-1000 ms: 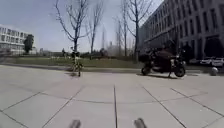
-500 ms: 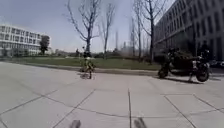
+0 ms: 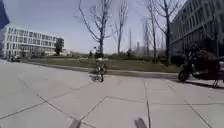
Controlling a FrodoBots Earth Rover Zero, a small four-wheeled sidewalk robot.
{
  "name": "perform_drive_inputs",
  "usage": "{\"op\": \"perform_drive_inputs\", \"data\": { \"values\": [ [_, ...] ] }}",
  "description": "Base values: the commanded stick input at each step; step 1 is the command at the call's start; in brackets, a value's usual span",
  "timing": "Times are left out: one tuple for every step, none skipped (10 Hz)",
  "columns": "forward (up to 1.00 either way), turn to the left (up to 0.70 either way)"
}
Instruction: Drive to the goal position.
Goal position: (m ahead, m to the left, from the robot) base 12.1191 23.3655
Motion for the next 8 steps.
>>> {"op": "perform_drive_inputs", "data": {
  "values": [
    [0.02, 0.60],
    [0.00, 0.70],
    [0.00, 0.70],
    [0.00, 0.70],
    [0.00, 0.70],
    [0.00, 0.70],
    [0.00, 0.70],
    [-0.26, 0.55]
  ]
}}
